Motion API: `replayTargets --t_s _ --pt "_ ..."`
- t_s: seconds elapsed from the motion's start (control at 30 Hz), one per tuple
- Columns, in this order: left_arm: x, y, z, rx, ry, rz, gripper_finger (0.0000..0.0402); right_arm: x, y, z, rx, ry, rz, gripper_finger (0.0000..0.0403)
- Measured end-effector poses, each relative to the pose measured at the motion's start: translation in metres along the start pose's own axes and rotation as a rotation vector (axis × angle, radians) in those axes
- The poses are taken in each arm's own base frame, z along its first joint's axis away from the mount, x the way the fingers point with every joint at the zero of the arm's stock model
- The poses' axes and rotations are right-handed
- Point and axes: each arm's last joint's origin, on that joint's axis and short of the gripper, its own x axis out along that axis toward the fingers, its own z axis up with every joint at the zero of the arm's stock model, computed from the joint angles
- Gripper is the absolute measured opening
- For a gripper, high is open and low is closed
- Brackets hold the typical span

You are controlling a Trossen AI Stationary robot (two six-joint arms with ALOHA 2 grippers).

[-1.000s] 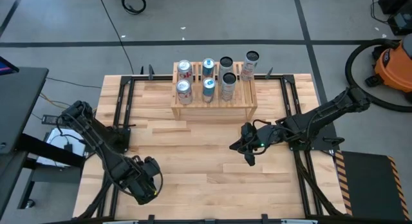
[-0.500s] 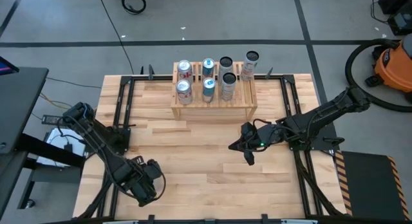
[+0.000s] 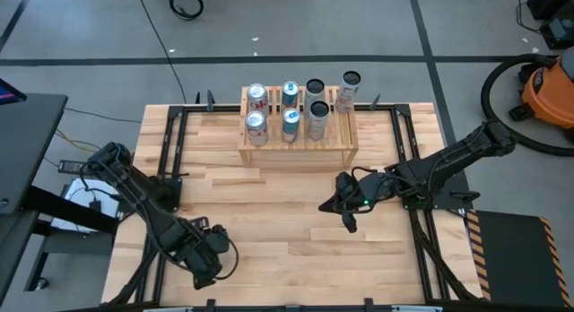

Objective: Place canned beverage on shelf
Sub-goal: Put the white-pink soda can aligned with the other white-pink soda can on the shelf

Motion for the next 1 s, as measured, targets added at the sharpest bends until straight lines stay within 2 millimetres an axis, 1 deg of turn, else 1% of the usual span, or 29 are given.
replayTargets --t_s 0.2,0.37,0.6,0.87,1.0 --pt "-0.004 0.008 0.017 0.107 -0.024 -0.002 0.0265 0.0 0.001 0.0 -0.092 -0.001 0.021 0.0016" --pt "-0.003 0.016 0.029 0.214 -0.032 0.01 0.0266 0.0 0.004 0.003 -0.131 -0.022 0.067 0.0027" --pt "-0.003 0.025 0.041 0.368 -0.038 0.009 0.0267 0.0 0.006 0.005 -0.221 -0.045 0.083 0.0034" --pt "-0.003 0.037 0.057 0.456 -0.059 0.015 0.0267 0.0 0.006 0.006 -0.269 -0.047 0.094 0.0035" --pt "-0.003 0.045 0.065 0.47 -0.062 0.024 0.0267 -0.001 0.009 0.005 -0.315 -0.038 0.149 0.0038"
